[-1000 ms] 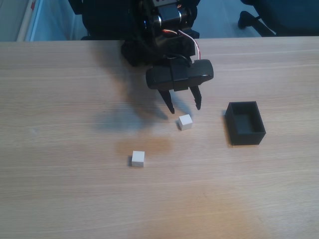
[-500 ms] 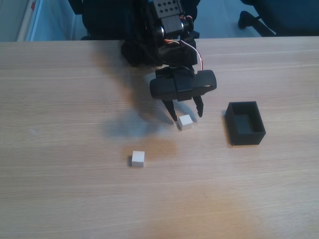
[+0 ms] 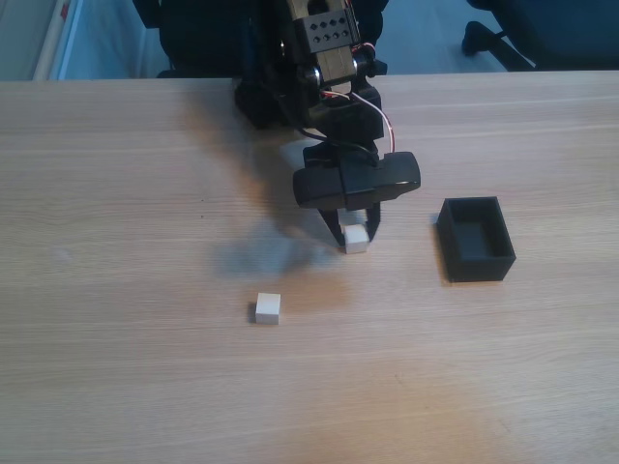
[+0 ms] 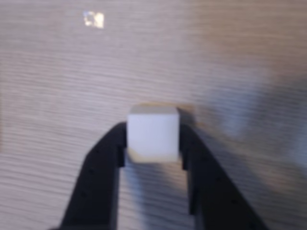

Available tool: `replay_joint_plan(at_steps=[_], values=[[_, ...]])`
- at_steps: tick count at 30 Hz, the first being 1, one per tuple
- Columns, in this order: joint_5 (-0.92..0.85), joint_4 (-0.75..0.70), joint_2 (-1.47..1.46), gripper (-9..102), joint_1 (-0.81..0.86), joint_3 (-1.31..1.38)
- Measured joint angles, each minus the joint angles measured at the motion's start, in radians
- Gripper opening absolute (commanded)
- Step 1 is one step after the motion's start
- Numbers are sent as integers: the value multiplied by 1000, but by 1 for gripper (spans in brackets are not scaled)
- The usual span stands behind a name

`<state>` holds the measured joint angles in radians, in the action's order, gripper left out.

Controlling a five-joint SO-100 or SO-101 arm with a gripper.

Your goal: Pick blocks and place them in the box.

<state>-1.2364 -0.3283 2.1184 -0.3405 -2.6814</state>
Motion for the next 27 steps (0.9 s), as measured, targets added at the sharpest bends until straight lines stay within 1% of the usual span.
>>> replay_joint_plan(at_steps=[4,8,13,17,22,27], values=[[0,-14,2,0,0,2],[3,-95,35,0,-8,44],[25,-215,72,0,-74,204],[57,-282,43,0,-144,376],[58,-290,-58,0,-224,528],[58,-281,-107,0,-295,557]])
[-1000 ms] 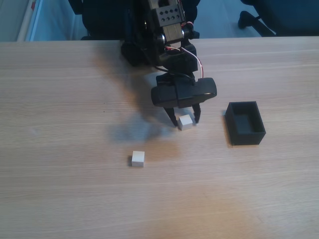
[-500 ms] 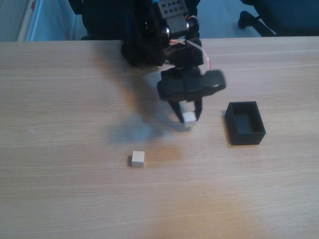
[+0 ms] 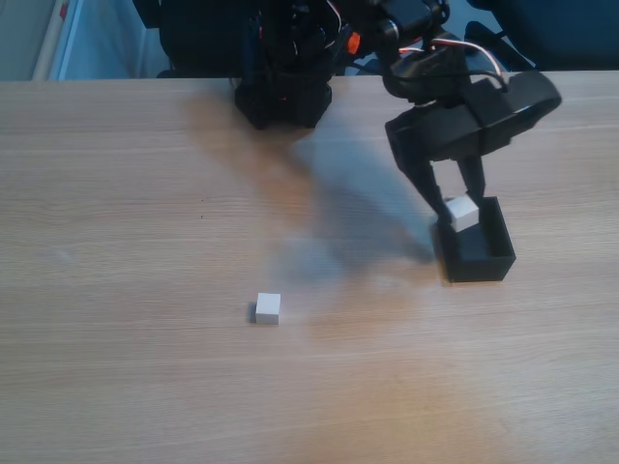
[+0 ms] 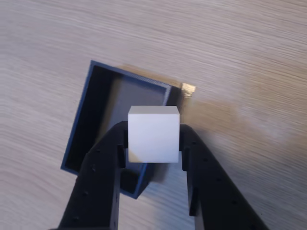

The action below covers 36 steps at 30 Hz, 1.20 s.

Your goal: Pick blocks and place them in the box.

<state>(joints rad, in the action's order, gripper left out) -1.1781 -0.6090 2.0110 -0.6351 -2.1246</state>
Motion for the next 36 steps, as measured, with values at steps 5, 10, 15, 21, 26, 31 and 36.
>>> replay_joint_plan(at_steps=[5,10,15,21,26,31,36], values=[[32,0,-29,2,-60,2],[58,0,-64,6,-112,29],[63,0,-84,10,-143,57],[35,-51,-84,16,-135,58],[6,-124,-77,14,-86,57],[-29,-184,49,18,55,-9],[-176,-236,233,21,287,-176]])
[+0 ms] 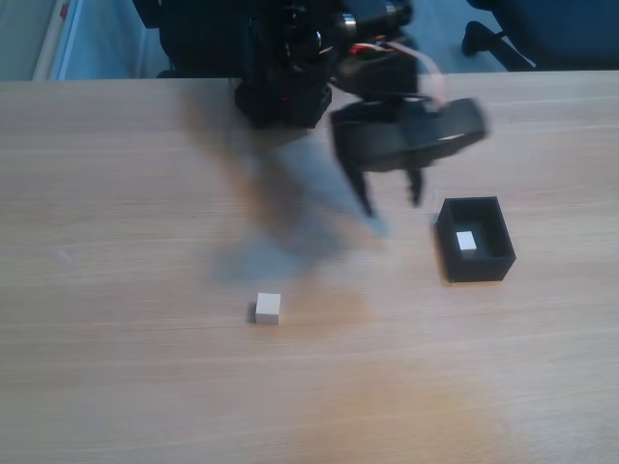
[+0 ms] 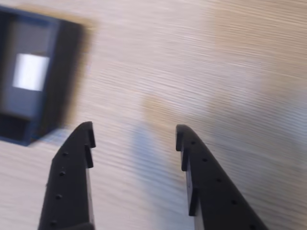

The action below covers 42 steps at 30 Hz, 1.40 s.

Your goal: Pick blocks and place them in the box.

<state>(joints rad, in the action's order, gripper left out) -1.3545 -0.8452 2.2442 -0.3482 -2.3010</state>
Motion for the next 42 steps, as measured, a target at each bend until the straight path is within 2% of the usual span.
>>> replay_joint_plan(at_steps=[7,16,20,42], values=[[-75,17,86,24,239,-86],[-60,270,-64,24,365,-101],[-40,328,-160,24,414,-87],[57,396,-454,20,460,71]])
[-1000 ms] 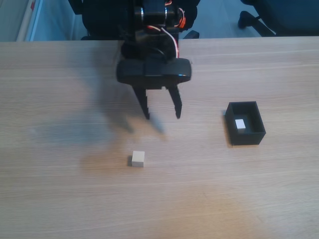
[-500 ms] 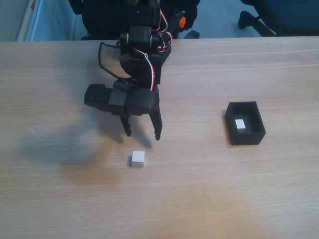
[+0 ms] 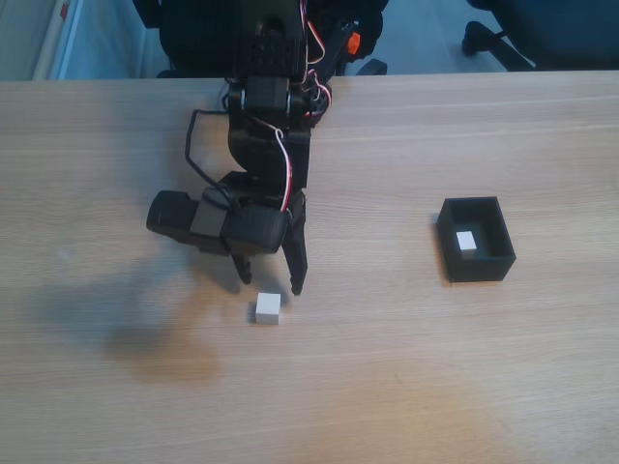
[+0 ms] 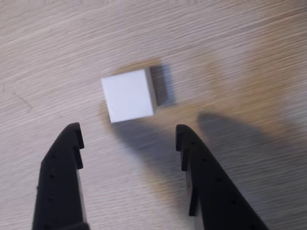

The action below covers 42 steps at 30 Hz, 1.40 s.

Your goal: Pick blocks and place them in the box.

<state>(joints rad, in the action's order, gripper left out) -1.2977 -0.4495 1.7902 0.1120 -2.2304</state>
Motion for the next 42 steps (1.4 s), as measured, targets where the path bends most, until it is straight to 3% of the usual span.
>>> replay_joint_plan(at_steps=[14,23,29,36,42], values=[[46,71,-153,18,-26,75],[87,78,-166,1,-29,75],[91,86,-166,0,-43,77],[106,-66,2,0,-112,77],[152,-259,275,0,-316,83]])
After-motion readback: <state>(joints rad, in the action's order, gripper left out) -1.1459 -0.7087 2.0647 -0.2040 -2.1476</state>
